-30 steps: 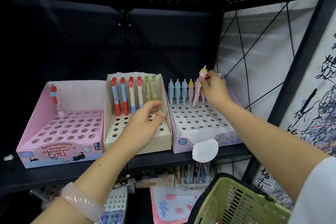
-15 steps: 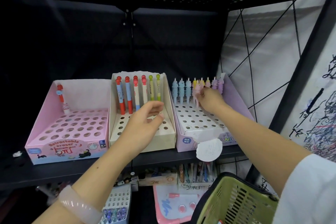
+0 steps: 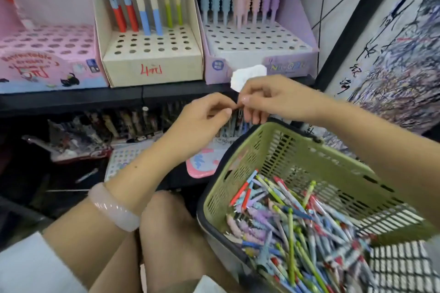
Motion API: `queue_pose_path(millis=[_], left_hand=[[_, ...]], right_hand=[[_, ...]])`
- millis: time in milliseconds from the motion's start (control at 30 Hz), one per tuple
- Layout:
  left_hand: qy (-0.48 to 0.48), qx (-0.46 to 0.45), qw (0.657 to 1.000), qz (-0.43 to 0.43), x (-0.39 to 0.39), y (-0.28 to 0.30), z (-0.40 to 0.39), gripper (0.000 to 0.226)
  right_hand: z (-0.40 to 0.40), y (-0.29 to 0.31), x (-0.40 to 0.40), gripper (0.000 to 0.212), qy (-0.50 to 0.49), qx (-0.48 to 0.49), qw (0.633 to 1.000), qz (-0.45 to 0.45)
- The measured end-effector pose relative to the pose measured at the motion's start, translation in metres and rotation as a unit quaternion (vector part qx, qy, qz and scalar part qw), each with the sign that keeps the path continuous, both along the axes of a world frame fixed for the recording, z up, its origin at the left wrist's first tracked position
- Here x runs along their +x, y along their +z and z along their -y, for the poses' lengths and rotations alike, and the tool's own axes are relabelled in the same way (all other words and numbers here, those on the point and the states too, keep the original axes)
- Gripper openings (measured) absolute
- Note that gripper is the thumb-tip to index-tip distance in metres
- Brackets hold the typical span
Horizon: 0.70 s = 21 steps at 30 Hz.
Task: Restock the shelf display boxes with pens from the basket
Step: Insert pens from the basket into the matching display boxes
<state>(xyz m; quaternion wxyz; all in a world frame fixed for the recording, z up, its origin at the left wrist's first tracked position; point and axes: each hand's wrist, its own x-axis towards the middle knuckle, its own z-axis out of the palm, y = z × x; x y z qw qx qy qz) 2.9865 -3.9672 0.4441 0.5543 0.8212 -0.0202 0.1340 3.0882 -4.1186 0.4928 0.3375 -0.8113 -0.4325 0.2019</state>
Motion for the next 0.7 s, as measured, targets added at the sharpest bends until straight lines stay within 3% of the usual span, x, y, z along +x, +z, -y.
queue_pose_path(millis=[167,367,500,600,700], left_hand=[[-0.025,0.067,0.995,-0.064,-0.010,-0.052,0.026,0.018],[0.009,0.112,0.989,-0.094,-0.016,-0.082,0.038,0.021],[0.027,0.110,0.990,-0.090,-0.016,-0.087,0.041,0.020],[0.032,0.104,0.990,-0.089,-0.016,-0.089,0.041,0.020],[0.033,0.094,0.991,-0.089,-0.017,-0.089,0.041,0.021]], right_hand=[[0.039,-0.116,-0.002,0.014,-0.029,-0.220,0.975,0.028],[0.050,-0.220,-0.030,0.054,0.086,-0.485,0.870,-0.022],[0.036,-0.250,-0.048,0.069,0.097,-0.541,0.831,0.082],[0.029,-0.248,-0.049,0.078,0.109,-0.538,0.833,0.074],[0.033,-0.246,-0.049,0.066,0.170,-0.553,0.813,0.068]])
